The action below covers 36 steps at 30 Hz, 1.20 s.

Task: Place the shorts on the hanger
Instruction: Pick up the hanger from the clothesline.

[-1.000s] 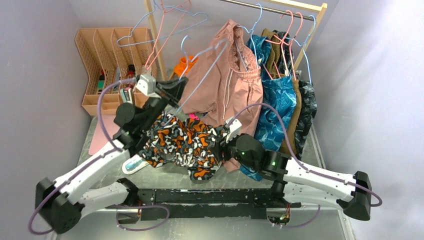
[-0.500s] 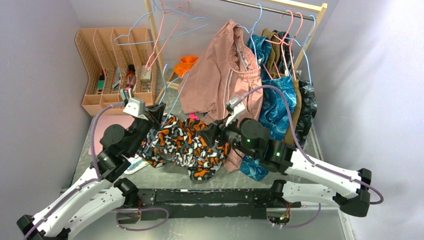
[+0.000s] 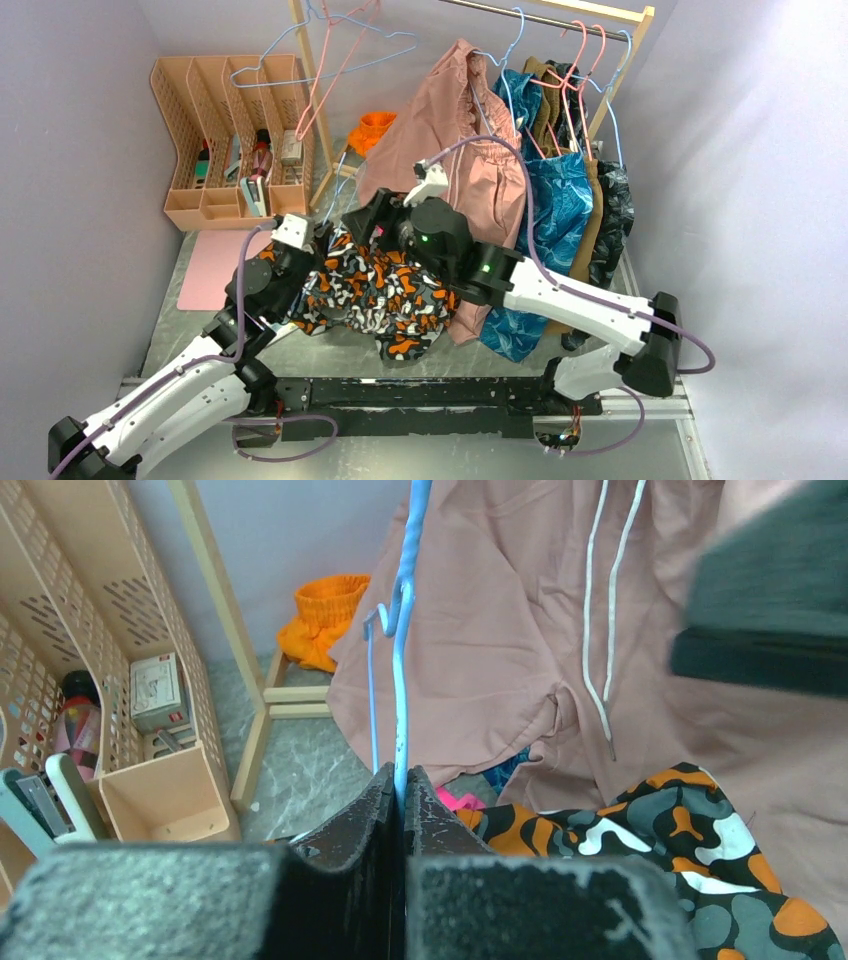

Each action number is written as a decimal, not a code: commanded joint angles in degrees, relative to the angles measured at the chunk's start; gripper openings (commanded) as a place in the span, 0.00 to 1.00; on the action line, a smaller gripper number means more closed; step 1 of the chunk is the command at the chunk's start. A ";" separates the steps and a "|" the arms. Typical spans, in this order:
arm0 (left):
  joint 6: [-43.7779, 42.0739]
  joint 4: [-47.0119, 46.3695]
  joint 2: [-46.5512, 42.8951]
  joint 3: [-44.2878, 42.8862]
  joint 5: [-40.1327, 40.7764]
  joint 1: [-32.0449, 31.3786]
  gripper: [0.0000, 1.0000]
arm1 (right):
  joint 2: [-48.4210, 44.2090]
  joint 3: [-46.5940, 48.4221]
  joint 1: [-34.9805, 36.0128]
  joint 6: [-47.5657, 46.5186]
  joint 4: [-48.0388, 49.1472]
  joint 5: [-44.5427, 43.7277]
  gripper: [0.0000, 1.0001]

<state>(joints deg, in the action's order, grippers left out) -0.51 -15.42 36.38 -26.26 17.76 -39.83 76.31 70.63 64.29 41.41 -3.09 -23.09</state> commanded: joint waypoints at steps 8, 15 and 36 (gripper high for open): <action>-2.39 -3.72 -2.36 -0.38 -0.70 -0.36 0.07 | 9.88 9.09 -1.04 9.23 0.08 -4.02 0.74; -2.65 -3.05 -2.78 -0.49 -0.92 -0.35 0.07 | 15.88 15.10 -1.14 7.00 -2.21 -8.04 0.74; -2.21 -2.09 -3.31 -0.93 -2.36 -0.38 0.07 | 25.46 24.73 -1.51 5.06 -7.41 -10.82 0.44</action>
<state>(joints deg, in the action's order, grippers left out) -2.39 -16.84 33.87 -26.26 16.58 -39.86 101.36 94.43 63.00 47.18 -10.81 -32.01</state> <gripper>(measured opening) 0.079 0.492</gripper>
